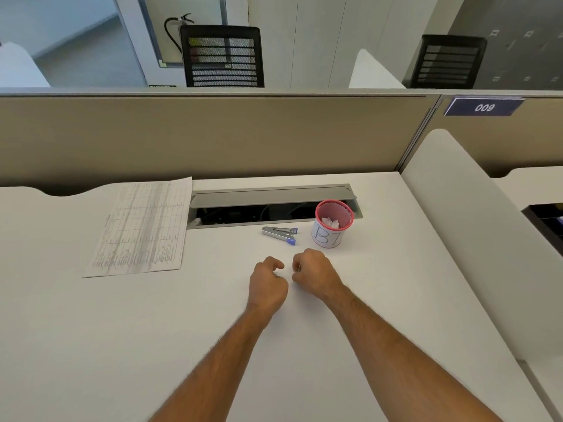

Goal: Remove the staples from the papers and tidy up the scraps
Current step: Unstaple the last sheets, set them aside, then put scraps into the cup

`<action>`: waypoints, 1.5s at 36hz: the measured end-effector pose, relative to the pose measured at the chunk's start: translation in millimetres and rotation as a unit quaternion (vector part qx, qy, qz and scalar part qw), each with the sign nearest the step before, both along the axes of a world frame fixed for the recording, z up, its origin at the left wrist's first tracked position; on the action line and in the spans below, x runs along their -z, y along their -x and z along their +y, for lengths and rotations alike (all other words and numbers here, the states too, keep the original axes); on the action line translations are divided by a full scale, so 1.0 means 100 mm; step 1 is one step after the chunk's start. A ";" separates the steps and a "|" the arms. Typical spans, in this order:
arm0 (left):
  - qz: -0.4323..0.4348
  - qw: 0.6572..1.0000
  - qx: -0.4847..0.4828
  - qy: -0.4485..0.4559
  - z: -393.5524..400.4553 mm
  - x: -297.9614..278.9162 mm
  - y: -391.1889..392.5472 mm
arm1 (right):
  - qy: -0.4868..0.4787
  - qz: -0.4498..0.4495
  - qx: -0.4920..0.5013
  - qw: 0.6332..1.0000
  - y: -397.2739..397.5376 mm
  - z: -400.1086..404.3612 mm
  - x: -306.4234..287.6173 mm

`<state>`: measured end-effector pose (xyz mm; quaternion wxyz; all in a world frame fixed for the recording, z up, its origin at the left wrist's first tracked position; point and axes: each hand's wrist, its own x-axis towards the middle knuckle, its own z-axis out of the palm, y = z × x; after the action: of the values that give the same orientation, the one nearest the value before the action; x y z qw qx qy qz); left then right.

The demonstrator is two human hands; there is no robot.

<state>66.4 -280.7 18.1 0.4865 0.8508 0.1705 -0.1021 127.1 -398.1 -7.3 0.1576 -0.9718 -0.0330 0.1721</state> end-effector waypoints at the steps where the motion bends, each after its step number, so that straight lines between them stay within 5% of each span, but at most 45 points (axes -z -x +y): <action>1: 0.000 1.000 -0.001 0.000 0.00 0.00 0.00 | 0.002 0.001 0.000 1.000 0.00 -0.01 0.00; 18: -0.006 1.000 0.000 0.004 0.03 0.02 0.01 | 0.000 0.032 0.030 0.999 -0.03 -0.07 -0.10; 36: -0.015 1.000 -0.002 0.005 -0.05 0.01 -0.19 | -0.222 -0.109 0.158 0.956 -0.38 -0.44 -1.00; 54: -0.022 1.000 -0.013 0.004 0.05 0.05 -0.28 | -0.065 -0.109 0.160 0.979 -0.98 -0.52 -0.76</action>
<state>93.9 -275.4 13.1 0.4945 0.8487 0.1705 -0.0781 225.1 -450.5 68.7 0.2413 -0.9652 0.0946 0.0349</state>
